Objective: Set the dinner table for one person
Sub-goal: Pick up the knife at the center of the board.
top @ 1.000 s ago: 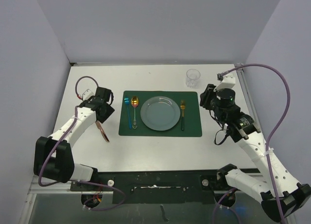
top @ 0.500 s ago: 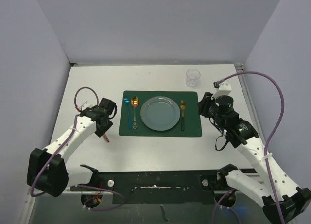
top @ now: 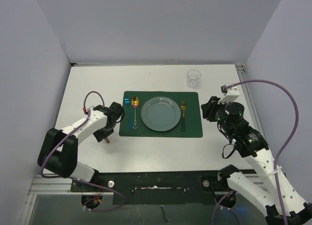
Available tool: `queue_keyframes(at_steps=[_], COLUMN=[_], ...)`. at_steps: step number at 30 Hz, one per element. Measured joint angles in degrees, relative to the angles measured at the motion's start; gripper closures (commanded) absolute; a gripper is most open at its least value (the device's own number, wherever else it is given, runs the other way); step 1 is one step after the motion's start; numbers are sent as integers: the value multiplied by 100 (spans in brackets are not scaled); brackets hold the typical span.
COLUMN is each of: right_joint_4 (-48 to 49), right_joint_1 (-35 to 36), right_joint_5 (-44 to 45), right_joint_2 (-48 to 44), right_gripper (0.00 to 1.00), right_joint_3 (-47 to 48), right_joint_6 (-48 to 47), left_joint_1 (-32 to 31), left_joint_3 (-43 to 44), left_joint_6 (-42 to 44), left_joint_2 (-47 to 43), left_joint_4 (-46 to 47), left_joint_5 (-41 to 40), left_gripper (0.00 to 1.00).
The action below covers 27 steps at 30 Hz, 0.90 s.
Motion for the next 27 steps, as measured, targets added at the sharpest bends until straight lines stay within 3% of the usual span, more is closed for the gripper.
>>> queue_keyframes(at_steps=[12,27], right_joint_4=[-321,-321], right_joint_1=[0,0], right_joint_5=[-503,-881], right_joint_2=[-505,-763], right_gripper=[67,67], right_joint_3=[2,2], right_joint_6=[-160,-210], left_joint_1=[-17,173], left_joint_3=[-636,-844], left_joint_6=[-542,-876], left_joint_2=[0,-267], left_joint_4=[1067,1191], left_joint_5=[660,739], left_gripper=[62,62])
